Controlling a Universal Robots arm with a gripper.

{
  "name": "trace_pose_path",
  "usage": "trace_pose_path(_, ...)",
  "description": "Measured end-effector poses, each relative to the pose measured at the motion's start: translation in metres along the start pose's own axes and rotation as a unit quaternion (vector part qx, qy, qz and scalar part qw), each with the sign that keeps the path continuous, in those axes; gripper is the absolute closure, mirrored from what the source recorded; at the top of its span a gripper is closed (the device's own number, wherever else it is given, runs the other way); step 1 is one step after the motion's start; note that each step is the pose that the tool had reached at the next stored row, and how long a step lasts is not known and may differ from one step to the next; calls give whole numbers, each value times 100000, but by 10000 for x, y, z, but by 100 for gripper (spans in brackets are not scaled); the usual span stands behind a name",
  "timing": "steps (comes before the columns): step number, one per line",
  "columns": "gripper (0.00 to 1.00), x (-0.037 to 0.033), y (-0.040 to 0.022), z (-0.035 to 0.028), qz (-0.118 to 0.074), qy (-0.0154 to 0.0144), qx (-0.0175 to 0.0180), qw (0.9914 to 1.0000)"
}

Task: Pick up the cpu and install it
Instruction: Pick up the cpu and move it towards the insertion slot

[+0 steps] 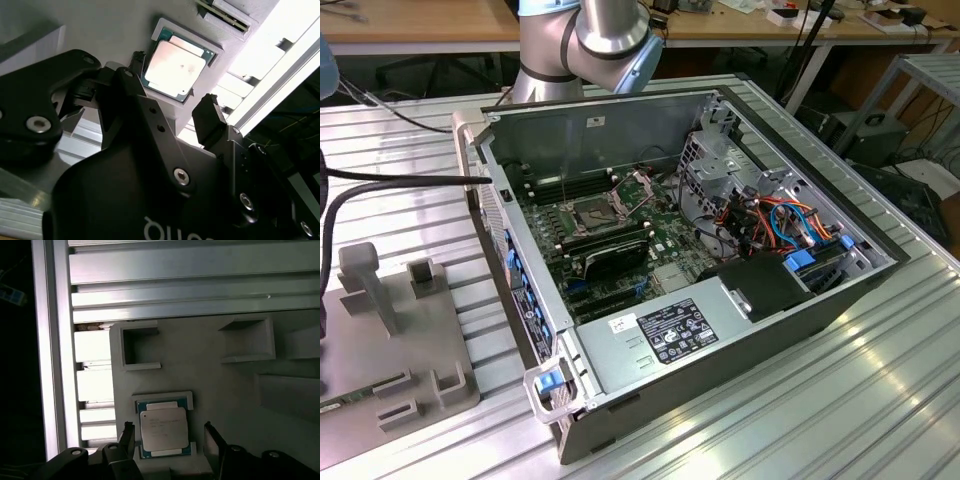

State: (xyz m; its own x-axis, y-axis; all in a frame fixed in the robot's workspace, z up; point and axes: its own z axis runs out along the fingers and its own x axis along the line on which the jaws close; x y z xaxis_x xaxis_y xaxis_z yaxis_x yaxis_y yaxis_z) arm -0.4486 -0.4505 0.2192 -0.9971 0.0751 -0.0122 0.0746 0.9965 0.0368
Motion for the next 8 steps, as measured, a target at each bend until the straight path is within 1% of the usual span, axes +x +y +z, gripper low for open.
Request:
trace_pose_path(3, 34, 1, -2, 46, 2, 1, 0, 100000)
trace_pose_path(8, 34, 1, -3, 95, 0, 1, 2, 100000)
